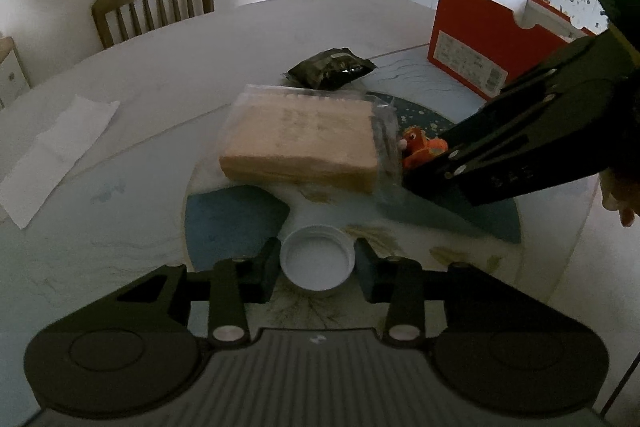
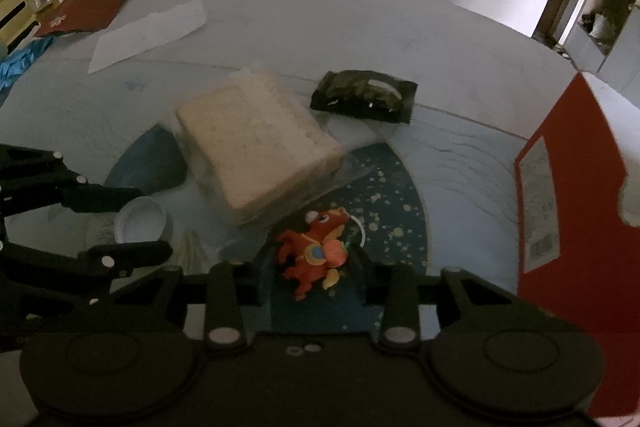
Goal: Organize objects
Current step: 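Grasp the white bottle cap with the left gripper while the right grasps the orange plush keychain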
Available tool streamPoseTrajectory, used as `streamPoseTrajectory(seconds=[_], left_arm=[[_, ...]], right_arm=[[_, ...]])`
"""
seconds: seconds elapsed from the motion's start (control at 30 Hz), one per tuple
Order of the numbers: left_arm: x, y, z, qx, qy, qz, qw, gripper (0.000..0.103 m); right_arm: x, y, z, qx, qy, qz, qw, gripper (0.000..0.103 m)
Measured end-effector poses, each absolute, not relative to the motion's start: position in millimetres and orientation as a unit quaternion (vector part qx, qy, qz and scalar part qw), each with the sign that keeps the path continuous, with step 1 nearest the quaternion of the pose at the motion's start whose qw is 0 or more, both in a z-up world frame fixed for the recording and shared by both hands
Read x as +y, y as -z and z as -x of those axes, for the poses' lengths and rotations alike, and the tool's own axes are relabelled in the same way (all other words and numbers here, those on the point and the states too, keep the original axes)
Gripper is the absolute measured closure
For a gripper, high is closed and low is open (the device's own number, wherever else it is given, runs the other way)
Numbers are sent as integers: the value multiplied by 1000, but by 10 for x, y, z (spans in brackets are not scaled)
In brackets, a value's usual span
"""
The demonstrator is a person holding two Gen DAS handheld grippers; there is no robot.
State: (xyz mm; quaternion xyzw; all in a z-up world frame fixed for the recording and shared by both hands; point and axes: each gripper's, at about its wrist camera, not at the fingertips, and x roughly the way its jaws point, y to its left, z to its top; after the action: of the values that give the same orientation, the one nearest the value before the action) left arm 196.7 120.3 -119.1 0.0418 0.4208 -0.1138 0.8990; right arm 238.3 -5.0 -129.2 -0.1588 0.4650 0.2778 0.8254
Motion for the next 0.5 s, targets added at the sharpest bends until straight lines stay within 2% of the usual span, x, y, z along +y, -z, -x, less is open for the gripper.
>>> streamPoseTrajectory(seconds=[0.5], left_arm=[[1074,895,-1796,416,122,-25,901,65]], right_arm=[[-437,826,-2052,437,-269,113,851,67]])
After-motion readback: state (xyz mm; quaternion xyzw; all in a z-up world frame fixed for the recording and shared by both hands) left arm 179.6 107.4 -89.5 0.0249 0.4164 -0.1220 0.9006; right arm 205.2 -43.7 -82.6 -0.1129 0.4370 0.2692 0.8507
